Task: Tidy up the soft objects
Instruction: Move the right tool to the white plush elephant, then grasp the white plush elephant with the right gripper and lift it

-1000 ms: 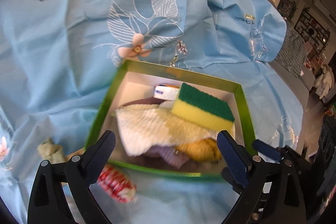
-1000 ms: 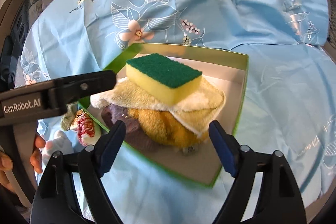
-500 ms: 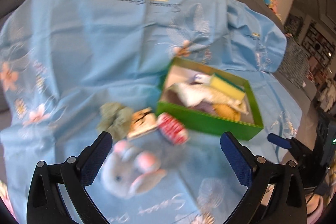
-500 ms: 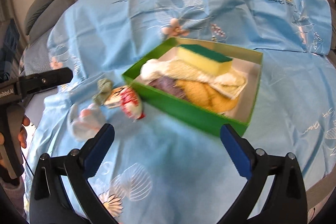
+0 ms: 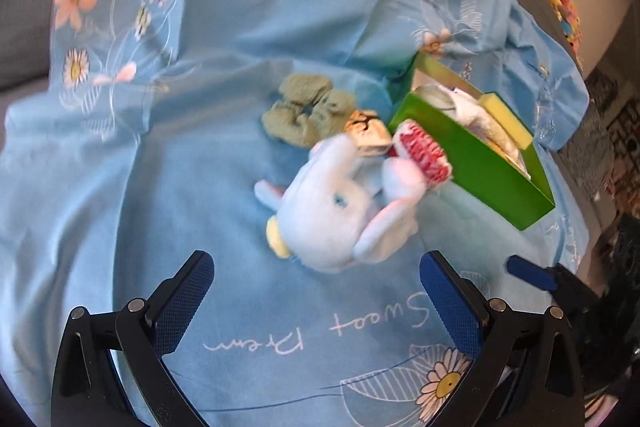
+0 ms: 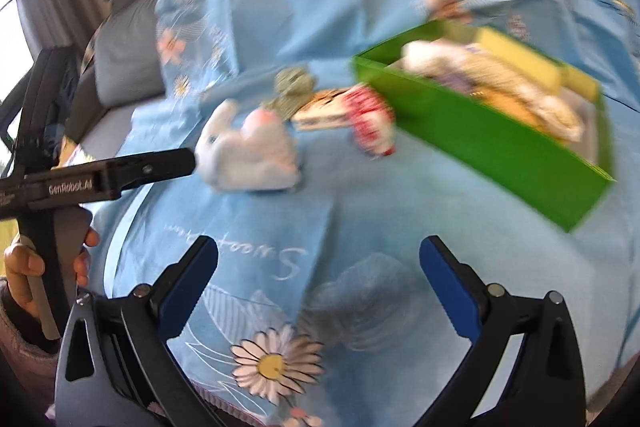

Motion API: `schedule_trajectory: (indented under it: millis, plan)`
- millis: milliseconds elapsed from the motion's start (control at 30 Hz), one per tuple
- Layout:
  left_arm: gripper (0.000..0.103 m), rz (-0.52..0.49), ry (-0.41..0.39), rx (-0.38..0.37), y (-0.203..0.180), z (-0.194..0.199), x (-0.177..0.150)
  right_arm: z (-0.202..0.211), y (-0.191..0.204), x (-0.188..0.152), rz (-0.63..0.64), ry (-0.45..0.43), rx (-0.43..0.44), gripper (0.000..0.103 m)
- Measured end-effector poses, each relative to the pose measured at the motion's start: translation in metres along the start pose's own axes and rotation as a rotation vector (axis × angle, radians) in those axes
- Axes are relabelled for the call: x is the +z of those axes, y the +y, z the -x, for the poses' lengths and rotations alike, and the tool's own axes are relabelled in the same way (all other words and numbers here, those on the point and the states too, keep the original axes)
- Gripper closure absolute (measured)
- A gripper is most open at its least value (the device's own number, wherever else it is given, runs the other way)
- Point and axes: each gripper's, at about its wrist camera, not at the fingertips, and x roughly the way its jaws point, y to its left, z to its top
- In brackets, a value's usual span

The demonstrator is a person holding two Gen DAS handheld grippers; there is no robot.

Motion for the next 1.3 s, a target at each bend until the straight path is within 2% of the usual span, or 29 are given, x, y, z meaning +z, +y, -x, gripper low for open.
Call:
schedule_trajectory:
  millis: [267,600,667,733,767,833,967,1000,1033,1300]
  plan:
    - [0.001,-0.006,-0.001,-0.069,0.008,-0.011,0.01,-0.054,0.024,0.023,0.096,0.021,0.048,0.002]
    - [0.001,-0.037,0.031,-0.143,0.007,-0.04,0.028,-0.091,0.027,0.054,0.136,0.042,0.109,0.002]
    - [0.001,-0.03,0.034,-0.148,0.009,-0.044,0.03,-0.097,0.028,0.058,0.136,0.046,0.134,0.003]
    - [0.001,-0.024,0.04,-0.164,0.011,-0.047,0.031,-0.1,0.029,0.06,0.135,0.044,0.16,0.011]
    - [0.003,-0.026,0.039,-0.165,0.011,-0.047,0.031,-0.101,0.03,0.061,0.137,0.047,0.168,0.013]
    - [0.02,-0.033,0.047,-0.163,0.011,-0.05,0.031,-0.103,0.031,0.062,0.143,0.04,0.166,0.015]
    - [0.023,-0.032,0.05,-0.15,0.01,-0.052,0.031,-0.102,0.033,0.062,0.15,0.025,0.161,0.019]
    - [0.025,-0.031,0.047,-0.151,0.01,-0.051,0.03,-0.102,0.033,0.061,0.149,0.021,0.161,0.02]
    - [0.032,-0.033,0.042,-0.157,0.009,-0.049,0.029,-0.101,0.033,0.061,0.148,0.015,0.161,0.021]
    - [0.032,-0.079,-0.02,-0.154,-0.009,-0.015,0.031,-0.069,0.033,0.056,0.127,-0.073,0.167,0.024]
